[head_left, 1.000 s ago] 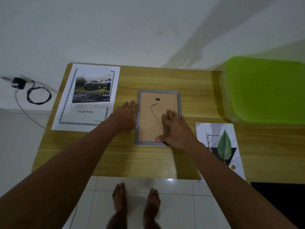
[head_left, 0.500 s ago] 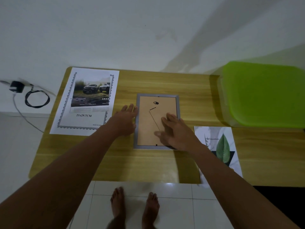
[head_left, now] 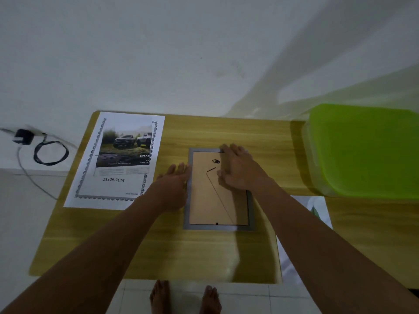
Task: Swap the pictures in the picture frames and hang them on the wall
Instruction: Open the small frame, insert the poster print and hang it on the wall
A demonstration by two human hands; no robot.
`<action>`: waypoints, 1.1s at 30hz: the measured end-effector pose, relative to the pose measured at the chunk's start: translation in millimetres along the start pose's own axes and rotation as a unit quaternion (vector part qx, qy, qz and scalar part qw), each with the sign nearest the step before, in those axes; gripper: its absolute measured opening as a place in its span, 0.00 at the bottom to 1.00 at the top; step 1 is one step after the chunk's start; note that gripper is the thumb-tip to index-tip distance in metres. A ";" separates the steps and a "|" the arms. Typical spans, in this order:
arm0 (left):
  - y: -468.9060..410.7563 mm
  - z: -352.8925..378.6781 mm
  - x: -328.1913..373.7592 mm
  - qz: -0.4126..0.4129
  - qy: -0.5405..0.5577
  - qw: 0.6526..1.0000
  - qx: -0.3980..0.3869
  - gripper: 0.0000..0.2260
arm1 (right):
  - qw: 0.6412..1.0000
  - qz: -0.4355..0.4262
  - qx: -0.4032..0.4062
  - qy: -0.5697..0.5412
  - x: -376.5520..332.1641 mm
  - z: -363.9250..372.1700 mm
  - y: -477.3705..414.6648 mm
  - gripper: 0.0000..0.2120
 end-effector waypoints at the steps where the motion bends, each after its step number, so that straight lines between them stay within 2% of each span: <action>1: -0.1 -0.2 -0.4 0.000 -0.003 1.000 -0.001 0.34 | 1.000 -0.004 0.000 0.012 -1.2 -0.2 -2.9 0.32; 12: 0.1 -3.1 -0.1 0.005 -0.009 1.000 -0.010 0.34 | 0.997 -0.032 0.020 0.061 -1.7 7.3 -9.3 0.22; 25: 3.5 -5.2 1.4 0.001 -0.002 1.000 -0.012 0.34 | 0.996 -0.030 -0.009 0.084 1.4 9.0 -12.4 0.21; 33: 3.3 -5.2 1.6 -0.001 -0.001 1.000 -0.014 0.34 | 0.991 -0.039 -0.029 0.121 2.1 11.2 -11.0 0.25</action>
Point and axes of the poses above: each hand's wrist, its own y-axis away from the middle knuckle, its own z-axis out of the palm, x = y × z, the point moved 7 cm from there along -y, towards the middle knuckle, and after that the axes turned 7 degrees about -z, right-handed, at the moved point
